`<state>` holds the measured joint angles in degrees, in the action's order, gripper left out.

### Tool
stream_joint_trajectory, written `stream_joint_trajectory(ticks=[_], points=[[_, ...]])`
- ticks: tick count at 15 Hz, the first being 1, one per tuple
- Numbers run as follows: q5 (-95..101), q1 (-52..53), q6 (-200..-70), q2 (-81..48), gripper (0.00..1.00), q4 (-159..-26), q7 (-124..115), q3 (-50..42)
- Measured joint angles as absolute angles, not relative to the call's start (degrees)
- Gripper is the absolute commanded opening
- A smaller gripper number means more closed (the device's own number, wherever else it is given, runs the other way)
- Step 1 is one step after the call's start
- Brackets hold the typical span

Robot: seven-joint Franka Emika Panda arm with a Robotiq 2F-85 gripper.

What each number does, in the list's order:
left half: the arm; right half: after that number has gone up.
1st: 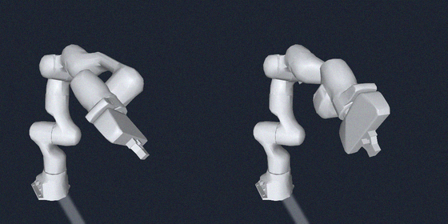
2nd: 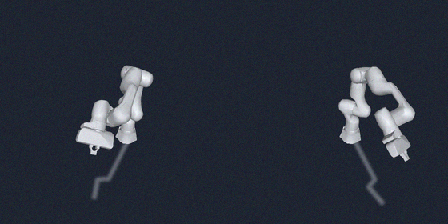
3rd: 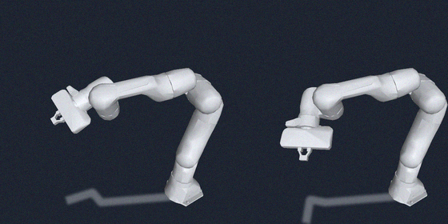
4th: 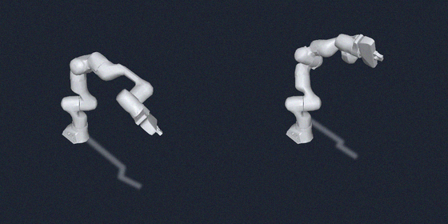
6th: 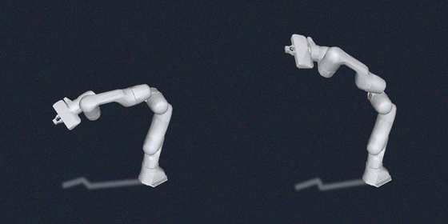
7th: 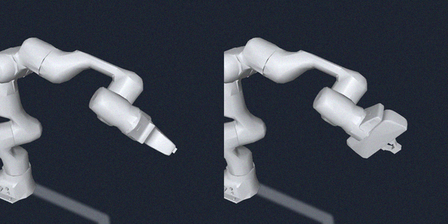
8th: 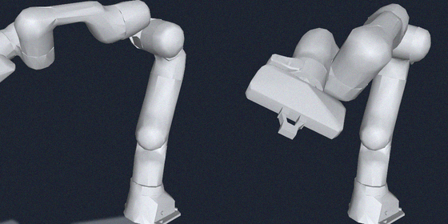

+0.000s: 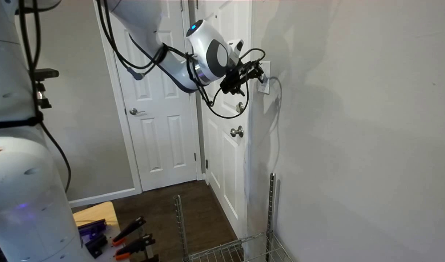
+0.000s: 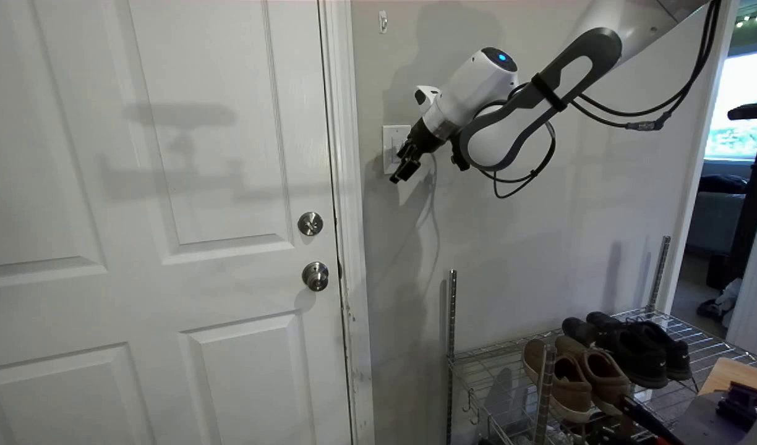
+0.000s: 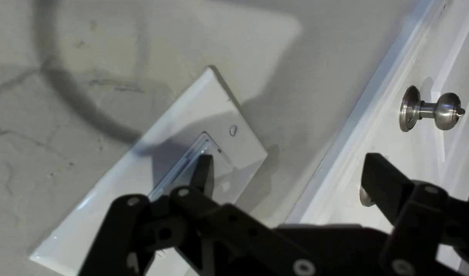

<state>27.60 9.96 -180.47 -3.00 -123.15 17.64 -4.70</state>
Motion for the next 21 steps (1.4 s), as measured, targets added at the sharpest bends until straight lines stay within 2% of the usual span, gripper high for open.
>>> stream_joint_trajectory(ticks=[21], points=[[26.78,7.03,-179.52,-9.31,1.00,-119.07,17.64,0.49]])
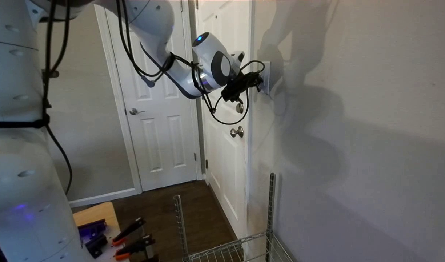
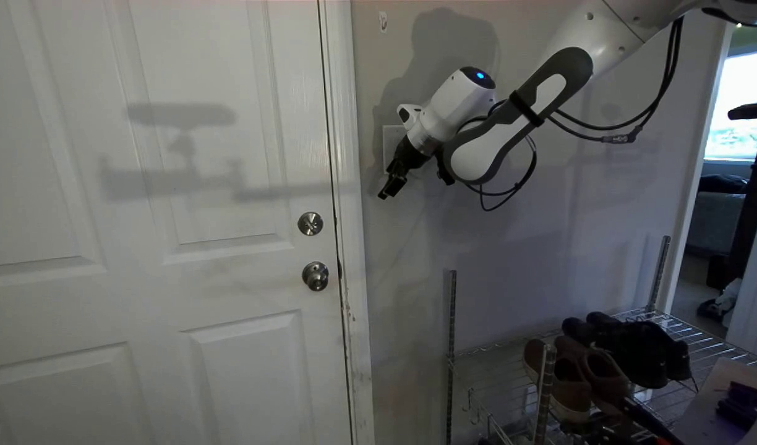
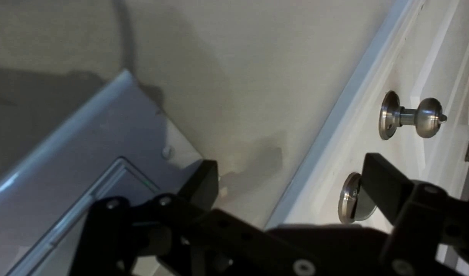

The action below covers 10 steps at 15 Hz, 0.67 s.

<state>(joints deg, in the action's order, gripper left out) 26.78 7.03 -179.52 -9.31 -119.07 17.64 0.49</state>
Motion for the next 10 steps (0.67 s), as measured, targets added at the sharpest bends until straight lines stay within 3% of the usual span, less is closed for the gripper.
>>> stream_joint_trajectory(ticks=[10], points=[[26.80,7.08,-180.29,-8.61,1.00,-120.24,17.64,0.45]])
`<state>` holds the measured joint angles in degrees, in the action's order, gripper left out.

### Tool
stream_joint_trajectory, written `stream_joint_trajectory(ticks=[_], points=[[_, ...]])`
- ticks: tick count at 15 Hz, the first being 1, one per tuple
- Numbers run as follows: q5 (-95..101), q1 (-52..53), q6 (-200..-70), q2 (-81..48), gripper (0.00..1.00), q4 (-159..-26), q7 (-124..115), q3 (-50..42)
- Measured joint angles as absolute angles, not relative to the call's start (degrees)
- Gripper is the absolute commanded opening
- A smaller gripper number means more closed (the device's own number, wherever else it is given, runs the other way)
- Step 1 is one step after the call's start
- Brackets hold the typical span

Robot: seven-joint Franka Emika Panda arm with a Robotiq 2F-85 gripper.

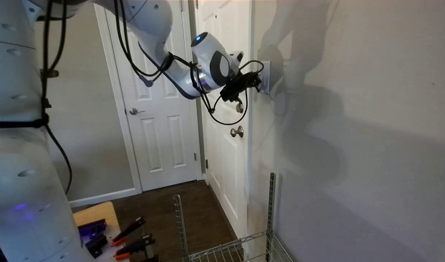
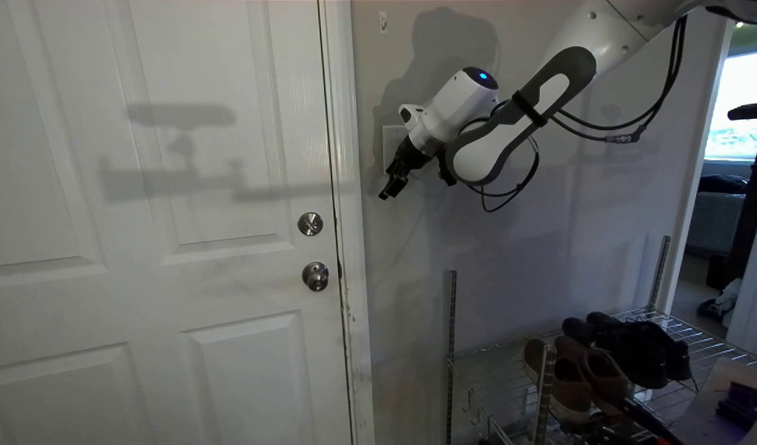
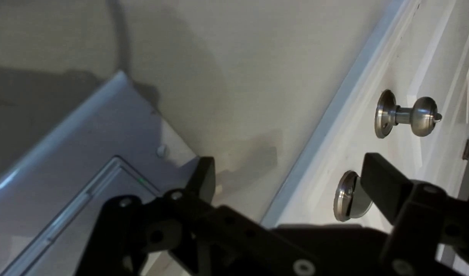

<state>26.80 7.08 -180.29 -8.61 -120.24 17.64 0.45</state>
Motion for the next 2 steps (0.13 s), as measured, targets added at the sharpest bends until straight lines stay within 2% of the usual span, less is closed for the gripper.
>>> stream_joint_trajectory(ticks=[2], points=[[26.80,7.08,-180.29,-8.62,1.00,-120.24,17.64,0.45]])
